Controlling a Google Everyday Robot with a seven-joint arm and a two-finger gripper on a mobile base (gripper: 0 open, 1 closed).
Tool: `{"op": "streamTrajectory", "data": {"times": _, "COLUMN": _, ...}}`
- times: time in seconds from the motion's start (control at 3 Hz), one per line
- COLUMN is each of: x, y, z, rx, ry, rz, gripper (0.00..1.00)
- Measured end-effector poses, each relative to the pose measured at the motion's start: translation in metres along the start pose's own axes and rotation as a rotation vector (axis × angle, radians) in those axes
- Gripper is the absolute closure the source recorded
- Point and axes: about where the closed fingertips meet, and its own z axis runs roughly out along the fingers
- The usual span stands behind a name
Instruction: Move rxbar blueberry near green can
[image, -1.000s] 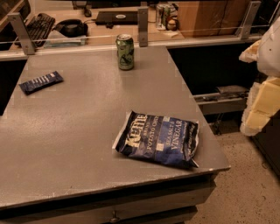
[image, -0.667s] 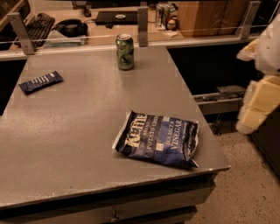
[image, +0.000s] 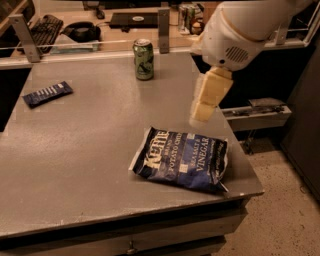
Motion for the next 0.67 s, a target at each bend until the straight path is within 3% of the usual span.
{"op": "streamTrajectory", "data": {"times": 0.33, "x": -0.0865, "y": -0.0318, "z": 0.0484, "rx": -0.031, "ry": -0.12, "rz": -0.114, "gripper": 0.0}}
{"op": "streamTrajectory", "data": {"times": 0.67, "x": -0.0865, "y": -0.0318, "z": 0.0484, "rx": -0.031, "ry": -0.12, "rz": -0.114, "gripper": 0.0}}
